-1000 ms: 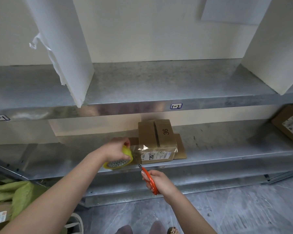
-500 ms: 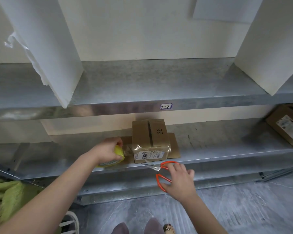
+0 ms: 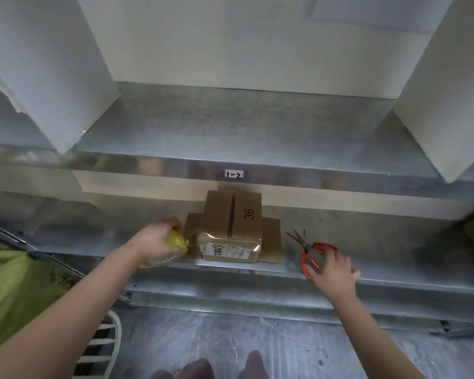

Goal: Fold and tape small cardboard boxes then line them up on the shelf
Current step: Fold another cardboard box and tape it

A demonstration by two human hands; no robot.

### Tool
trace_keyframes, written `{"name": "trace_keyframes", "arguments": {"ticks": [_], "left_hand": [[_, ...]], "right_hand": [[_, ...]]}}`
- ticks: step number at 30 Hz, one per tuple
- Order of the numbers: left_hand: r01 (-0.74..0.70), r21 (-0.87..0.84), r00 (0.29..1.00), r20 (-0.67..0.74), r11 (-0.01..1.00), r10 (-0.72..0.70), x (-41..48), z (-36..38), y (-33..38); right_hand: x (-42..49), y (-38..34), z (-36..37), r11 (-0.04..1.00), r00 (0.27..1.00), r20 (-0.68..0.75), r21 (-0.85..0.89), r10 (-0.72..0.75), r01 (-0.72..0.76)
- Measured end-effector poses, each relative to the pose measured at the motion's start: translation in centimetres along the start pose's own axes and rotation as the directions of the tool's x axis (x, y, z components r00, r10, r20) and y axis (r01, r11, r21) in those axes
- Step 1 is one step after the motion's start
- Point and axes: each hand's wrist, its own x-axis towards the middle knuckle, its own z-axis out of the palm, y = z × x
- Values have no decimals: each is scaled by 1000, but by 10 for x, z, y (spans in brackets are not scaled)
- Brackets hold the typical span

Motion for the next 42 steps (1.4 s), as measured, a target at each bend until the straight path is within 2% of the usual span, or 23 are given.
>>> {"name": "trace_keyframes", "arguments": {"ticks": [2,6,11,14,17,20,25,28,31,37,42], "left_hand": [[18,-10,1000,-19,1000,-18,-3,2,2],[60,-38,998,-12,998,-60,-8,5,3],[63,-55,998,23,997,-62,-6,2,-1],[43,-44,998,46,998,-41,0,-4,-2],[40,-57,996,76,998,-35,8,-12,-4],[22,-88,993,120,996,-12,14,-19,-6],[-35,-109,986,156,993,52,19,-21,-7],[-70,-140,984,154,988,92,21,-21,-12],[-96,-157,977,174,983,124,22,-20,-22],[-183,-129,948,238,975,210,33,-16,-38],[-305,-32,928,216,952,305,47,-15,-38]], "right_hand": [[19,-1,8,999,999,41,-34,-13,15],[34,0,19,999,991,131,8,-40,39],[11,-9,8,989,980,-143,27,-138,144],[-9,-28,1,959,949,-139,-31,-283,282],[-34,-63,-5,904,887,-174,-60,-428,424],[-51,-99,-7,873,850,-219,-17,-479,488],[-58,-142,2,857,849,-182,50,-497,513],[-60,-158,11,874,873,-128,62,-471,481],[-64,-160,18,881,876,-156,53,-457,469],[-63,-154,22,875,864,-175,33,-472,484],[-65,-160,21,881,871,-159,15,-464,472]]}}
